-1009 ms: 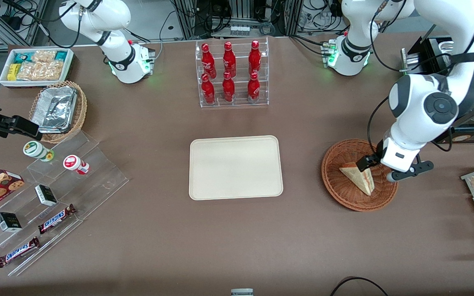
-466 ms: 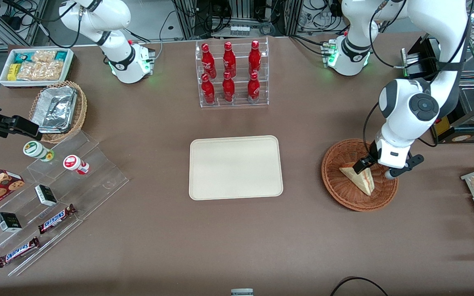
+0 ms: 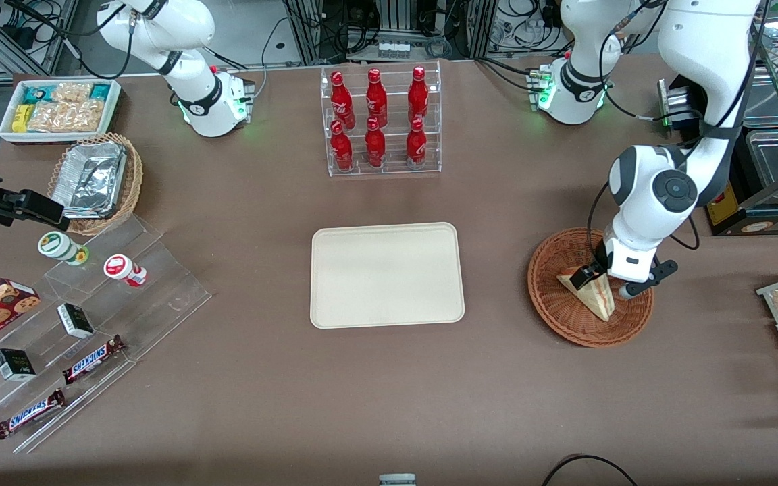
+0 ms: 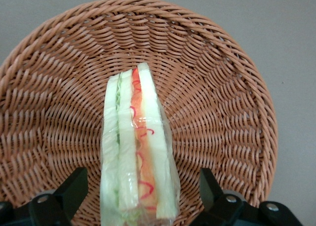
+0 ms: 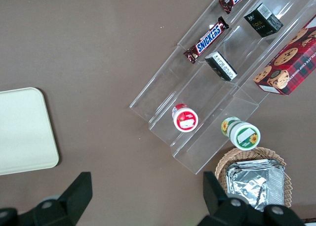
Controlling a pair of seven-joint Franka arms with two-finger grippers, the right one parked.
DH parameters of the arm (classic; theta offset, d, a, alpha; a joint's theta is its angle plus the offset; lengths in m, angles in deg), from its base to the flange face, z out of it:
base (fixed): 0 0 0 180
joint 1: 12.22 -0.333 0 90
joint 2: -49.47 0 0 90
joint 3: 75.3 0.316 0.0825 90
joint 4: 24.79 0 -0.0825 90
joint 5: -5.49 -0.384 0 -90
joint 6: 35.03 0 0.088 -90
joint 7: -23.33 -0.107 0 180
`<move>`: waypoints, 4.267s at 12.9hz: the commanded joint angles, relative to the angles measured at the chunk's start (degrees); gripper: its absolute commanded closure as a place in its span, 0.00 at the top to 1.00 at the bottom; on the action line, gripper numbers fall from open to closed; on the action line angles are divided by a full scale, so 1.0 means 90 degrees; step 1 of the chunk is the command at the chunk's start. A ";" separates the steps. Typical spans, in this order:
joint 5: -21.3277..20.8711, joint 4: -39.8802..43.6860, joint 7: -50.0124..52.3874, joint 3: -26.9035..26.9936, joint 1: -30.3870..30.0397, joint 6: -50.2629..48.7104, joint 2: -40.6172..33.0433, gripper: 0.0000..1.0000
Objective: Place sandwich from basket to tray
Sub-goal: 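Close the left gripper on the sandwich and lift it from the basket, then carry the sandwich with the left gripper over the cream tray, then lower the sandwich onto the tray and open the left gripper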
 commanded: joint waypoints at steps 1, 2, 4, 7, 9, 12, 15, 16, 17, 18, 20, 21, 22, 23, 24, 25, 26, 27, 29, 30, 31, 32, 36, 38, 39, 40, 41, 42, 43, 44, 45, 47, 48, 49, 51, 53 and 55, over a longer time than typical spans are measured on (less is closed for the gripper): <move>-0.0020 -0.0026 0.0127 0.0012 -0.0023 0.0198 0.0076 0.94; -0.0020 -0.0026 0.0127 0.0012 -0.0033 0.0189 0.0076 0.79; -0.0030 -0.0026 0.0098 0.0012 -0.0033 0.0120 0.0057 0.35; -0.0049 0.0003 0.0117 0.0012 0.0006 -0.0210 -0.0157 0.12; -0.0079 0.0061 0.0098 0.0012 0.0006 -0.0727 -0.0459 0.09; -0.0108 0.0606 0.0097 -0.0017 0.0045 -0.2102 -0.0851 0.09; -0.0118 0.1864 0.0117 -0.0144 0.0404 -0.3635 -0.0784 0.09; -0.0118 0.2284 0.0117 -0.0154 0.0638 -0.3939 -0.0658 0.10; -0.0099 0.2598 0.0136 -0.0154 0.0863 -0.4078 -0.0502 0.10; -0.0098 0.2949 0.0224 -0.0154 0.1155 -0.4234 -0.0287 0.11; -0.0098 0.3409 0.0273 -0.0154 0.1673 -0.4411 0.0026 0.11; -0.0098 0.3527 0.0254 -0.0154 0.1927 -0.4392 0.0134 0.11; -0.0108 0.3683 0.0215 -0.0154 0.2191 -0.4392 0.0251 0.11; -0.0118 0.3839 0.0224 -0.0154 0.2483 -0.4363 0.0465 0.11; -0.0118 0.4112 0.0244 -0.0144 0.2747 -0.4353 0.0708 0.11; -0.0089 0.4491 0.0263 -0.0154 0.2905 -0.4362 0.1040 0.11; -0.0060 0.4785 0.0273 -0.0154 0.3071 -0.4353 0.1314 0.11; -0.0050 0.4943 0.0273 -0.0154 0.3285 -0.4353 0.1519 0.11; -0.0059 0.5401 0.0273 -0.0154 0.3589 -0.4333 0.1969 0.11; -0.0050 0.5606 0.0273 -0.0154 0.3686 -0.4323 0.2164 0.11; -0.0050 0.5744 0.0273 -0.0154 0.3784 -0.4217 0.2311 0.11; -0.0040 0.5774 0.0293 -0.0154 0.3872 -0.3974 0.2409 0.11; -0.0069 0.5765 0.0478 -0.0154 0.4185 -0.3026 0.2848 0.11; -0.0089 0.5755 0.0449 -0.0154 0.4234 -0.2655 0.3083 0.11; -0.0098 0.5745 0.0449 -0.0154 0.4234 -0.2547 0.3200 0.11; -0.0108 0.5755 0.0449 -0.0144 0.4292 -0.2536 0.3298 0.11; -0.0108 0.5765 0.0439 -0.0144 0.4351 -0.2527 0.3357 0.11; -0.0108 0.5765 0.0439 -0.0144 0.4361 -0.2526 0.3396 0.11; -0.0118 0.5765 0.0439 -0.0144 0.4361 -0.2449 0.3435 0.11; -0.0118 0.5745 0.0439 -0.0144 0.4361 -0.2371 0.3465 0.11; -0.0128 0.5745 0.0449 -0.0144 0.4371 -0.2341 0.3532 0.12; -0.0137 0.5736 0.0449 -0.0144 0.4468 -0.2341 0.3543 0.29; -0.0147 0.5726 0.0459 -0.0134 0.4478 -0.2351 0.3533 0.51; -0.0147 0.5726 0.0478 -0.0134 0.4478 -0.2370 0.3523 0.83; -0.0147 0.5735 0.0527 -0.0115 0.4469 -0.2409 0.3426 0.99; -0.0137 0.5736 0.0537 -0.0086 0.4440 -0.2545 0.3173 1.00; -0.0089 0.5774 0.0566 -0.0057 0.4400 -0.2993 0.2813 1.00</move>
